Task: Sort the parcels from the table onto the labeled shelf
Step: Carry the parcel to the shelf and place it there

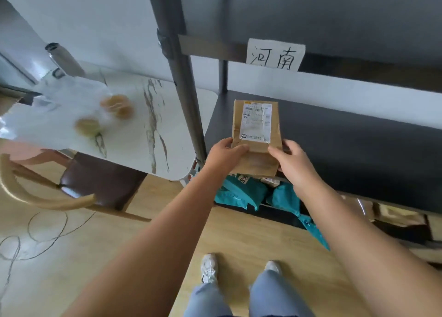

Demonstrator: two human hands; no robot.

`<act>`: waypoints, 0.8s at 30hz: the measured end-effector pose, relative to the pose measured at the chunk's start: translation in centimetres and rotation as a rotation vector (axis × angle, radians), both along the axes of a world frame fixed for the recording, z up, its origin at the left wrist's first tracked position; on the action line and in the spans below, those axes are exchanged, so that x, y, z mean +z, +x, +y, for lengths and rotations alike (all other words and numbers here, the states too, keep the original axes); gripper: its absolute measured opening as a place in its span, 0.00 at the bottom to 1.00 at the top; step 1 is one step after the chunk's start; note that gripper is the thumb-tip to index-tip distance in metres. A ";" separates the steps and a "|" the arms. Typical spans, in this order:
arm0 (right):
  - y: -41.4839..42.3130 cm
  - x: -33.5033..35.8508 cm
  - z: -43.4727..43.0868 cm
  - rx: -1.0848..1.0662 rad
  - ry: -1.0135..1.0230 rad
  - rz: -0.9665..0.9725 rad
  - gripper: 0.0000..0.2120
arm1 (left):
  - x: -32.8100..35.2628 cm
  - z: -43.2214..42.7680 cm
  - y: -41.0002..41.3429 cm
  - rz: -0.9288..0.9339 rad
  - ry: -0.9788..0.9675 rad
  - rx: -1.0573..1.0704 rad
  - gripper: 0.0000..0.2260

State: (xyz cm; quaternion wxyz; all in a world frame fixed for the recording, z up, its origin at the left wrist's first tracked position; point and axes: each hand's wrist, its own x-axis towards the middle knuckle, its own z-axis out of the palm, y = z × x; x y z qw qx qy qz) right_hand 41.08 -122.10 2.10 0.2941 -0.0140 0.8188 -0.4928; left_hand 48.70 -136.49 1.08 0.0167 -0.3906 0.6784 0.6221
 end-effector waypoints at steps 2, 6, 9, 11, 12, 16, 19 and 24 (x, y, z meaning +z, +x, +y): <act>0.0 -0.1 -0.5 -0.050 0.000 0.020 0.25 | 0.0 -0.9 -0.7 0.029 -0.006 -0.047 0.13; -1.0 0.1 -1.4 -0.080 0.006 0.079 0.26 | -0.3 -2.1 -2.3 0.051 -0.046 -0.092 0.14; -2.1 0.3 -2.3 -0.055 0.014 0.114 0.26 | -0.3 -2.8 -3.3 0.045 -0.114 -0.108 0.13; -2.8 0.3 -2.9 -0.029 0.026 0.115 0.26 | -0.4 -3.1 -3.8 0.027 -0.125 -0.095 0.12; -3.0 0.3 -3.0 -0.019 0.035 0.113 0.25 | -0.4 -3.1 -4.1 0.010 -0.128 -0.091 0.12; -3.7 -0.4 -3.2 -0.010 0.072 0.089 0.25 | -0.8 -3.0 -5.1 -0.018 -0.168 -0.107 0.14; -3.6 -0.8 -3.2 0.016 0.094 0.087 0.25 | -1.1 -2.9 -5.3 -0.064 -0.194 -0.089 0.16; -3.2 -0.8 -3.3 0.057 0.091 0.083 0.22 | -1.1 -2.4 -4.8 -0.133 -0.340 -0.120 0.19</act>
